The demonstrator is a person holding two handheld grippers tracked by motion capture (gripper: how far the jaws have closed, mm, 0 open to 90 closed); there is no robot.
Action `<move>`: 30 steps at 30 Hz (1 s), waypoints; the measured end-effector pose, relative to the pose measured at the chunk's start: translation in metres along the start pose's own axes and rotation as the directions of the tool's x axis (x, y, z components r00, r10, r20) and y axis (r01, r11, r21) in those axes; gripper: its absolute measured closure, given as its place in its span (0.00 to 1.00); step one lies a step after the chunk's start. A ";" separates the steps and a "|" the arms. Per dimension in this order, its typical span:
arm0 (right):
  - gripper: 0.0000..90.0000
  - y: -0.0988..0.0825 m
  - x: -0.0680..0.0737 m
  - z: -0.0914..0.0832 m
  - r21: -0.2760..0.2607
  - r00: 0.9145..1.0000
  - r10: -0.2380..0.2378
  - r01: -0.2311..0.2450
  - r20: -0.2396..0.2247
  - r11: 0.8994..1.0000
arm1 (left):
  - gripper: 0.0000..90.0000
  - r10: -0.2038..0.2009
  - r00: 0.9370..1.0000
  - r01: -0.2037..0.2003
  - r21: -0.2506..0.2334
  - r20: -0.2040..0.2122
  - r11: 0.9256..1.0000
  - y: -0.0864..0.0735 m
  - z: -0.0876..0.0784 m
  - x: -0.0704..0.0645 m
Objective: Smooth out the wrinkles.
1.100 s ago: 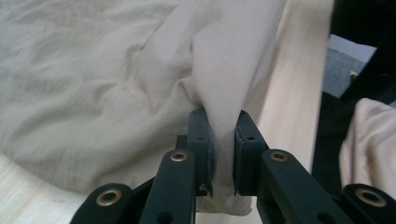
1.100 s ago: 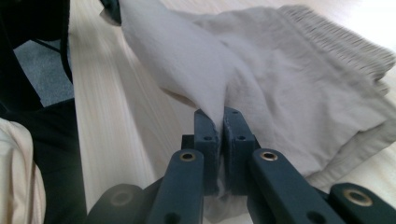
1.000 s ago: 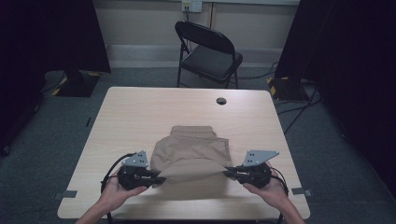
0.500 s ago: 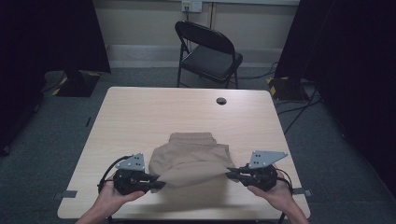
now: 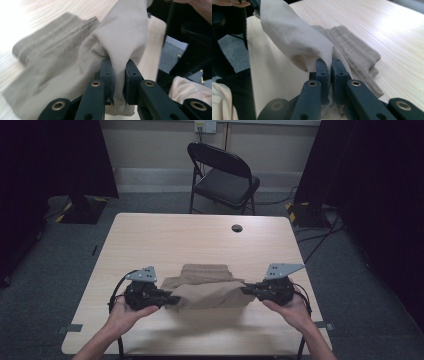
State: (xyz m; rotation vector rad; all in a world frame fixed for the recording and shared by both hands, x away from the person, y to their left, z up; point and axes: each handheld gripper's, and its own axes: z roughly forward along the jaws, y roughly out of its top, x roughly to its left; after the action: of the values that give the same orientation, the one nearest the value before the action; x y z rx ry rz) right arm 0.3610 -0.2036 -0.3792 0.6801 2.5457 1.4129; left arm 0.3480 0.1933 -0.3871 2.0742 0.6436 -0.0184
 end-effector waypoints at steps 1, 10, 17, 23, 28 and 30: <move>0.96 0.000 -0.004 0.003 0.012 1.000 0.005 -0.005 0.007 1.000 | 0.89 -0.003 1.000 0.003 0.008 0.002 1.000 0.001 0.001 0.005; 0.95 0.003 -0.035 0.024 0.009 0.998 0.046 -0.046 0.038 0.999 | 0.89 -0.030 0.999 0.030 0.011 -0.024 0.999 0.014 0.014 0.035; 0.95 0.001 -0.054 0.031 -0.037 0.994 0.090 -0.088 0.069 0.995 | 0.89 -0.025 0.999 0.025 0.012 -0.027 1.000 0.025 0.019 0.046; 0.96 0.003 -0.039 0.016 -0.049 0.999 0.042 -0.041 0.015 0.998 | 0.89 0.006 1.000 -0.006 -0.022 -0.017 1.000 0.023 0.008 0.036; 0.96 0.008 -0.020 -0.001 -0.082 1.000 0.004 -0.005 -0.015 0.997 | 0.89 0.036 0.999 -0.036 -0.055 -0.001 0.998 0.021 -0.009 0.013; 0.96 0.012 -0.010 -0.009 -0.085 0.999 -0.019 0.016 -0.033 0.996 | 0.89 0.056 0.998 -0.055 -0.058 0.011 0.997 0.021 -0.019 -0.001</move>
State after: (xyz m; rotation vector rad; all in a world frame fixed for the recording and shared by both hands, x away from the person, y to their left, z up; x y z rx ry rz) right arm 0.3708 -0.2097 -0.3654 0.6242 2.4943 1.5296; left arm 0.3517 0.1989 -0.3599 2.0340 0.5717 0.0183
